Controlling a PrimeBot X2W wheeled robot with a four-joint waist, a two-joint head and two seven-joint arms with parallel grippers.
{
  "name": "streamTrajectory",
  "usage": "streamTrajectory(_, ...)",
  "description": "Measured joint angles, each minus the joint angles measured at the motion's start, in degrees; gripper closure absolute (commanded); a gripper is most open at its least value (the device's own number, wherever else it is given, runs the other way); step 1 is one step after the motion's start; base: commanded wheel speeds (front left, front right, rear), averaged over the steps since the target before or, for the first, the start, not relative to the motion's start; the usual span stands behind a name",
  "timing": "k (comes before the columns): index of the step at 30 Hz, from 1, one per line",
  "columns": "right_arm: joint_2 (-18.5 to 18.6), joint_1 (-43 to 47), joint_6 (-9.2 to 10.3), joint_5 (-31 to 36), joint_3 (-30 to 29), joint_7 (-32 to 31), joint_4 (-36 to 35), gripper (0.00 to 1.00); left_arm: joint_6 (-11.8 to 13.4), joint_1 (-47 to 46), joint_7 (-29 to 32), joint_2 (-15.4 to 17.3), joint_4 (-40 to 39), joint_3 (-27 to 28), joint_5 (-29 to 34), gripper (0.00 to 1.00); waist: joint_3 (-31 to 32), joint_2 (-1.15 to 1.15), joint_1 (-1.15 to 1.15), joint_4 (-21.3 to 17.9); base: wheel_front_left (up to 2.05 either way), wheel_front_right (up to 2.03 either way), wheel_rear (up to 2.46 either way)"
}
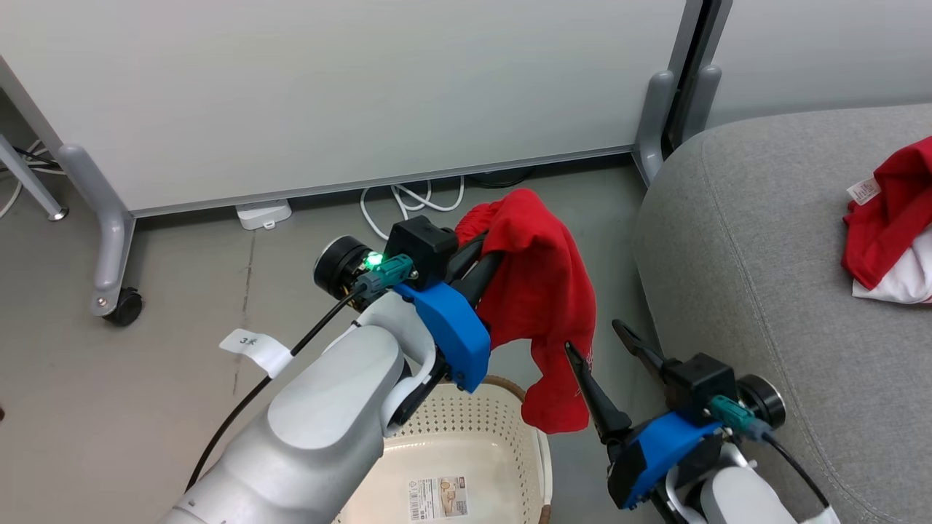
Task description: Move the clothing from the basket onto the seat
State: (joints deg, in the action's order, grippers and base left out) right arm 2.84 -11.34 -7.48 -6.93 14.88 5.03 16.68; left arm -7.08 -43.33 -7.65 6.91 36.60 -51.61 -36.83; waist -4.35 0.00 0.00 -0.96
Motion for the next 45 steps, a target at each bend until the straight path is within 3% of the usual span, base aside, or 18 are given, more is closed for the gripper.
streamTrajectory(11,0.0,-8.6,0.00,2.3,0.9,1.1,10.5,0.00,0.0,0.0,0.0,-0.6,-0.5,-1.1,-0.4,1.00,-0.3,0.00,0.00,0.7,0.00,0.00,0.00)
streamTrajectory(29,0.0,-20.1,0.00,-3.6,5.3,5.3,29.9,0.01,0.0,-0.6,0.1,-1.3,-0.6,-3.2,-1.6,1.00,-0.1,0.00,0.00,2.4,0.00,0.00,0.00)
streamTrajectory(30,0.0,-20.6,0.00,-4.1,5.6,5.4,30.6,0.42,0.0,-0.6,0.1,-1.3,-0.6,-3.2,-1.6,1.00,-0.1,0.00,0.00,2.4,0.00,0.00,0.00)
streamTrajectory(31,0.0,-20.9,0.00,-4.8,5.9,5.9,31.2,0.61,0.0,-0.6,0.1,-1.3,-0.6,-3.3,-1.6,1.00,-0.1,0.00,0.00,2.4,0.00,0.00,0.00)
streamTrajectory(32,0.0,-21.2,0.00,-5.4,6.1,6.2,31.7,0.87,0.0,-0.6,0.1,-1.3,-0.6,-3.4,-1.6,1.00,0.0,0.00,0.00,2.4,0.00,0.00,0.00)
streamTrajectory(33,0.0,-21.5,0.00,-5.8,6.4,6.5,32.3,1.00,0.0,-0.6,0.1,-1.3,-0.6,-3.4,-1.7,1.00,0.0,0.00,0.00,2.4,0.00,0.00,0.00)
streamTrajectory(45,0.0,-23.1,0.00,-9.8,9.7,8.7,35.6,1.00,0.0,-0.8,0.0,-1.0,-0.4,-3.9,-2.3,1.00,0.4,0.00,0.00,1.8,0.00,0.00,0.00)
